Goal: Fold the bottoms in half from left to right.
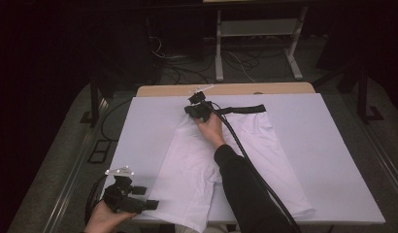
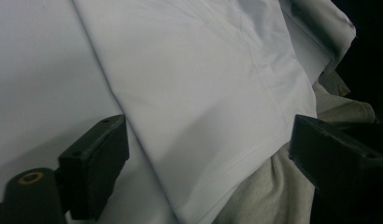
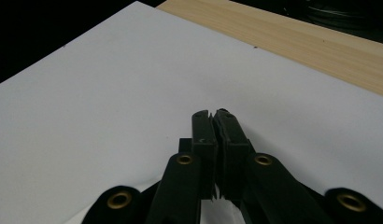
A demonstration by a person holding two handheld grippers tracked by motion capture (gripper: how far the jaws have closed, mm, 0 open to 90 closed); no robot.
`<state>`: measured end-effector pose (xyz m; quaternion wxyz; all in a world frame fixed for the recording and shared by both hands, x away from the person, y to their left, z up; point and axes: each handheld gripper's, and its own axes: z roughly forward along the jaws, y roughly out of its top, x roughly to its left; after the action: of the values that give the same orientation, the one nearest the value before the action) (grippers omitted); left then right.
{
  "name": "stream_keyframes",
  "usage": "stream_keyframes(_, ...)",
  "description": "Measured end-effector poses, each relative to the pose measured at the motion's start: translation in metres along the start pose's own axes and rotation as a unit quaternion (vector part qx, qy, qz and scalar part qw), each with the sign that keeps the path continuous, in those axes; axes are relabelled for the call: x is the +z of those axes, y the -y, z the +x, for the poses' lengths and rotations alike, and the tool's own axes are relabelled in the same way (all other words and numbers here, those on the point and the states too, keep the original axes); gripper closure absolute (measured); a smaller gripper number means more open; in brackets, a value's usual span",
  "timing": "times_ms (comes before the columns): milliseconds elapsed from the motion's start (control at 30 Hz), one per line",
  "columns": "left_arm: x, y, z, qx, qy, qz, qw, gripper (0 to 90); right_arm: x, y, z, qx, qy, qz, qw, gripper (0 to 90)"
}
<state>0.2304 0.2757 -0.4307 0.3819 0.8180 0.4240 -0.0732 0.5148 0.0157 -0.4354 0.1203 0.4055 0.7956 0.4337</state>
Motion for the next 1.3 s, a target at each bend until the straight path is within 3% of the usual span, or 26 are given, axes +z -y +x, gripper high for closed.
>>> stream_keyframes(200,-0.002,0.004,0.002,-0.009,-0.008,0.009,0.9999,15.6,0.000,0.001,-0.001,0.002,-0.004,-0.002,1.0000,86.1)
stream_keyframes(533,-0.007,0.009,0.006,-0.024,0.005,0.012,0.9996,26.7,0.000,0.001,-0.002,0.005,-0.005,-0.003,1.0000,86.2)
stream_keyframes(700,-0.004,0.013,0.009,-0.032,0.005,0.031,0.9990,31.5,-0.001,0.001,-0.003,0.008,-0.013,-0.005,0.9999,86.2)
stream_keyframes(900,-0.003,0.015,0.012,-0.038,0.008,0.040,0.9984,49.7,-0.001,0.001,-0.004,0.008,-0.013,-0.007,0.9999,86.2)
stream_keyframes(1167,0.004,0.015,0.013,-0.034,0.009,0.062,0.9975,83.7,-0.003,0.000,-0.003,0.008,-0.013,-0.008,0.9999,86.2)
stream_keyframes(1300,0.004,0.014,0.012,-0.027,0.014,0.061,0.9977,87.0,-0.004,0.000,-0.003,0.007,-0.015,-0.008,0.9998,86.2)
